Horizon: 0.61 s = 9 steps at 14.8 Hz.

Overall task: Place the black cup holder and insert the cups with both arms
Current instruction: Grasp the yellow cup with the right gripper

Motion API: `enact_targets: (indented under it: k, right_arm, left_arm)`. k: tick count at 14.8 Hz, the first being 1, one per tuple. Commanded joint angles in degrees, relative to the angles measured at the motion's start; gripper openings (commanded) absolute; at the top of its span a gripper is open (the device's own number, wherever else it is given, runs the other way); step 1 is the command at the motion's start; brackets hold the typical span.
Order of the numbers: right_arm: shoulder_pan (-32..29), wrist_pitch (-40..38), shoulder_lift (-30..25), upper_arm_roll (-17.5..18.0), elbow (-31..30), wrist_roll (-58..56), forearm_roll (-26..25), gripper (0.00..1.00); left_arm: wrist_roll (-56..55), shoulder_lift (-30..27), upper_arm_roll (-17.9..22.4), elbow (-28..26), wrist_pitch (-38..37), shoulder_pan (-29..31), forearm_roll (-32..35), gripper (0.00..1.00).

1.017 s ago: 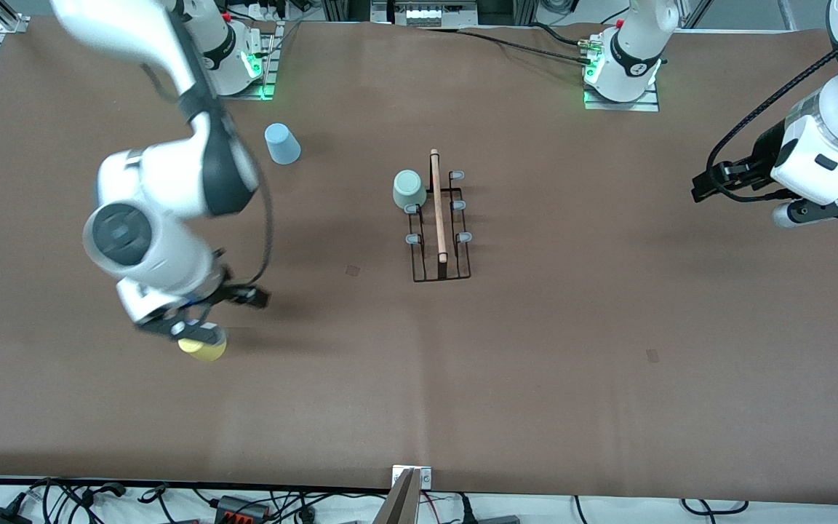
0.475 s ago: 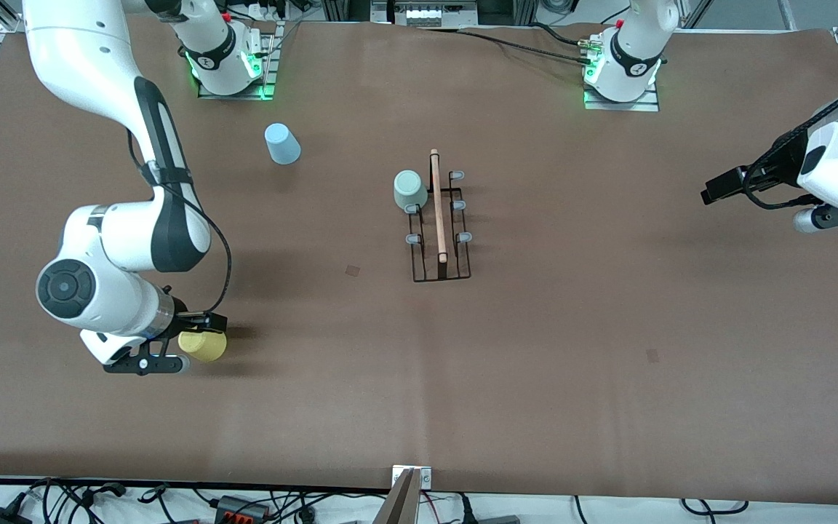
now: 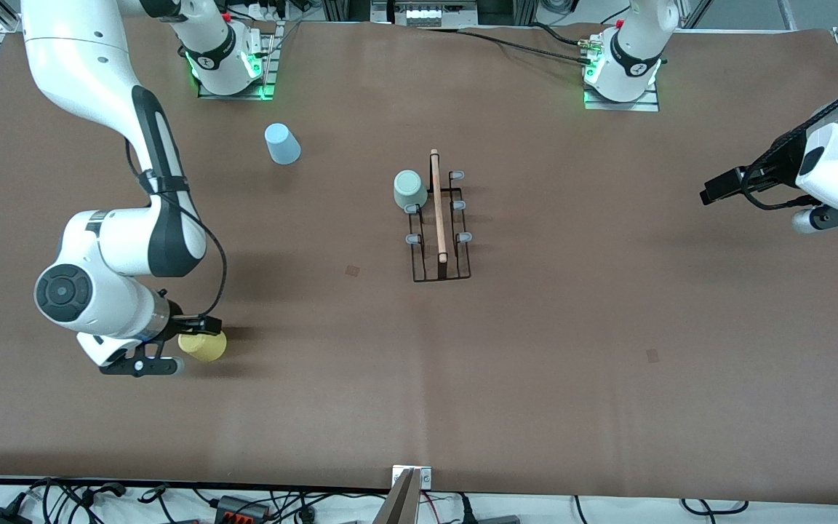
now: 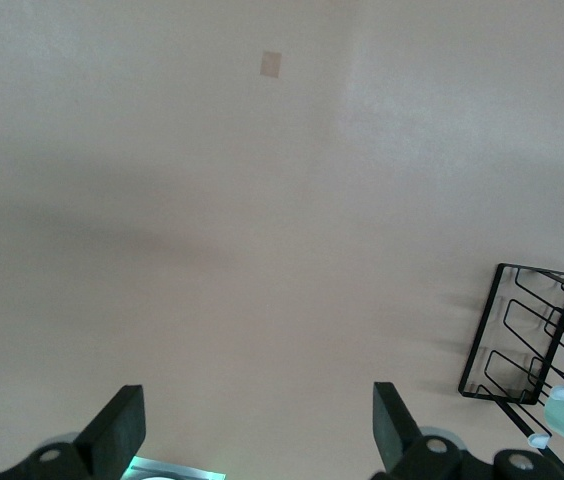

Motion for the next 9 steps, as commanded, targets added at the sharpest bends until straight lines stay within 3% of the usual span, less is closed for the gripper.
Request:
enact_targets:
  k: [1,6,9]
  right_arm:
    - [-2.65,4.09,2.03,0.79,-0.02,-1.86,-0.28,1.00]
    - [-2.56,7.36,3.35,0.96,0.07,-1.78,-0.11,1.00]
    - [-2.74,7.36,3.70,0.96,0.07,-1.86,4.10,1.00]
  left_arm:
    - [1.28,0.50,0.02,0.64,-1.03,0.82,-1.72,1.00]
    - [5.41,1.38,-0.33,0.81,-0.94,3.90,-5.24,1.00]
    - [5.24,1.38,-0.68,0.81,-0.67,3.90,-4.80,1.00]
